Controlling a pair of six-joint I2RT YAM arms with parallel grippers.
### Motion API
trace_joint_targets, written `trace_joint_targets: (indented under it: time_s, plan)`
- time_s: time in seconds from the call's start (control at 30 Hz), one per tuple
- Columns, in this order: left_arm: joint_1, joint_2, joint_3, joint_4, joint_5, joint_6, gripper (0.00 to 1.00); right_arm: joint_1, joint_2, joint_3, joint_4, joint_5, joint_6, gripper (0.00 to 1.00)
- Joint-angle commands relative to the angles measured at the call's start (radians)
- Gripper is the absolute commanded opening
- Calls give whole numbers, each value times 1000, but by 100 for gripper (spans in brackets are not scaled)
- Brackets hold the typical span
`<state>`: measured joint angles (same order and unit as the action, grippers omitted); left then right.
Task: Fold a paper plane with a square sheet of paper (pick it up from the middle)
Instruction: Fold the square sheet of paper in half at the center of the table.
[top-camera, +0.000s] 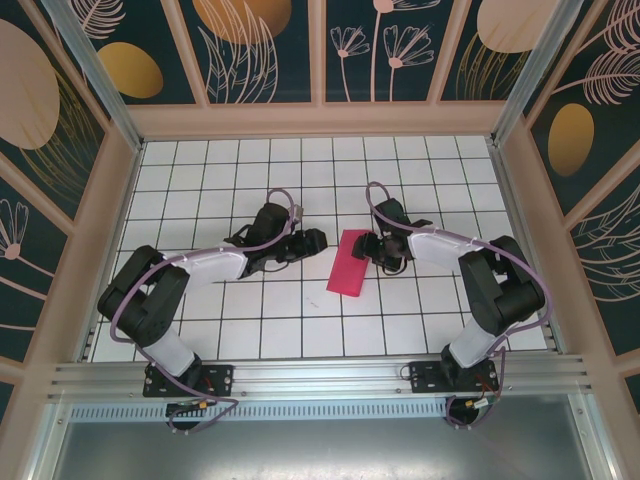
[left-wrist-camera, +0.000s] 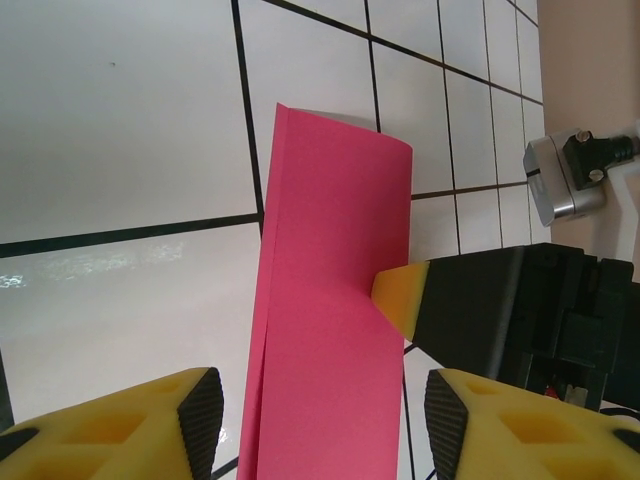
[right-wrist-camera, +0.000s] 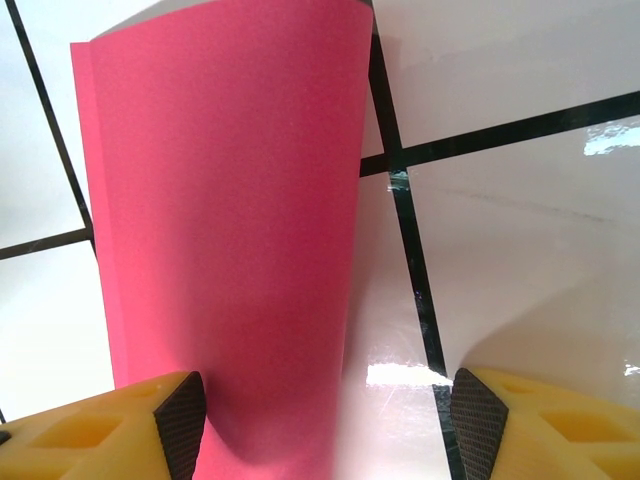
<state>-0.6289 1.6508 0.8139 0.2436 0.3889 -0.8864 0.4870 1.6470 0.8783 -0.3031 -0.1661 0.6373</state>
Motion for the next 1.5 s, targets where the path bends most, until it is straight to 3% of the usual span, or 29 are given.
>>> trace_joint_targets:
  time_s: [0.0, 0.63, 0.87, 1.47]
  plan:
    - [-8, 20, 23, 28, 15, 9, 58, 4, 16, 12, 26, -26, 3, 70]
    - [-11, 33, 28, 25, 19, 8, 56, 34, 8, 60, 0, 2, 15, 69]
    - [-12, 31, 30, 18, 19, 13, 55, 36, 40, 75, -58, 73, 28, 68]
    - [-11, 35, 39, 9, 25, 19, 55, 35, 42, 82, -67, 16, -78, 68]
